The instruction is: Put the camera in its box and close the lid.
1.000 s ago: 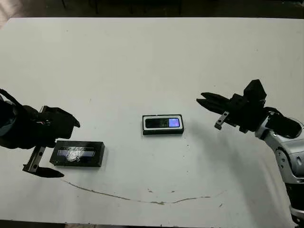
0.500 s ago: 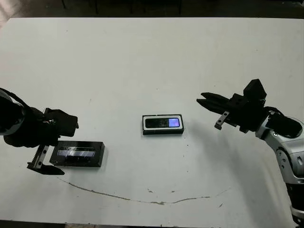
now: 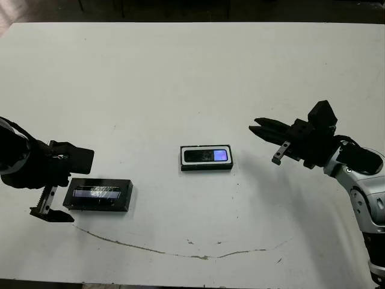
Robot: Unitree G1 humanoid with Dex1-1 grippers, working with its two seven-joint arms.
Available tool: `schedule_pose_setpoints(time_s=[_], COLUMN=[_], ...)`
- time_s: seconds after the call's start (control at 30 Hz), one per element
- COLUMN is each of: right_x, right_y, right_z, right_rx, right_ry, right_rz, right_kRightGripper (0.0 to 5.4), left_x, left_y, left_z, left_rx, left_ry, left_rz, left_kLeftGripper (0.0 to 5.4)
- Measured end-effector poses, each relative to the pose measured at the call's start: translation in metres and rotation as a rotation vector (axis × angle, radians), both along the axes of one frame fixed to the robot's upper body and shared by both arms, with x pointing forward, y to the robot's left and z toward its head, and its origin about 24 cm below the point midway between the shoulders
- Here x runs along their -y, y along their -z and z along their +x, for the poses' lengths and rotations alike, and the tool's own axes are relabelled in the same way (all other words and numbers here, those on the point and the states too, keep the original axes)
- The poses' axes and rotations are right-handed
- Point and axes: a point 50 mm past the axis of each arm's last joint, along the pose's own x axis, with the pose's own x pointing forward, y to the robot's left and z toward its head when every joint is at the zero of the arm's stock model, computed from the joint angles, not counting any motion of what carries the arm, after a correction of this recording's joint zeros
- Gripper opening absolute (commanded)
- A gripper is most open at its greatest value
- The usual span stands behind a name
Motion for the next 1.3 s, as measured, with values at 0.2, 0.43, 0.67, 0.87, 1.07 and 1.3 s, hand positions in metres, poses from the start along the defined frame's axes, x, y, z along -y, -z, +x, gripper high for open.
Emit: schedule_pose_setpoints(time_s=[0.2, 0.43, 0.67, 0.87, 1.07, 1.3], right_x=[-0.001, 0.0, 0.0, 0.0, 0.001, 0.0], right_y=[0.0, -0.001, -0.002, -0.001, -0.001, 0.0], right_z=[0.0, -0.001, -0.002, -0.002, -0.002, -0.002], right_rx=[-0.006, -0.006, -0.013, -0.017, -0.014, -0.013], right_ry=[0.0, 0.001, 0.001, -0.004, -0.006, -0.005], right_rz=[-0.001, -0.007, -0.014, -0.012, -0.012, -0.017], right_kRightGripper=[0.0, 0.0, 0.0, 0.0, 0.0, 0.0], left_x=[-0.003, -0.003, -0.001, -0.002, -0.003, -0.004], left_y=[0.01, 0.018, 0.024, 0.025, 0.025, 0.026], left_z=[0.0, 0.002, 0.003, 0.005, 0.005, 0.006], left_rx=[-0.017, -0.01, -0.005, 0.009, 0.025, 0.013], left_ry=[-0.009, -0.016, 0.0, -0.014, -0.025, -0.013], left_rz=[-0.019, -0.052, -0.087, -0.111, -0.097, -0.092], left_kLeftGripper=[5.39, 4.72, 3.04, 1.87, 1.14, 1.13])
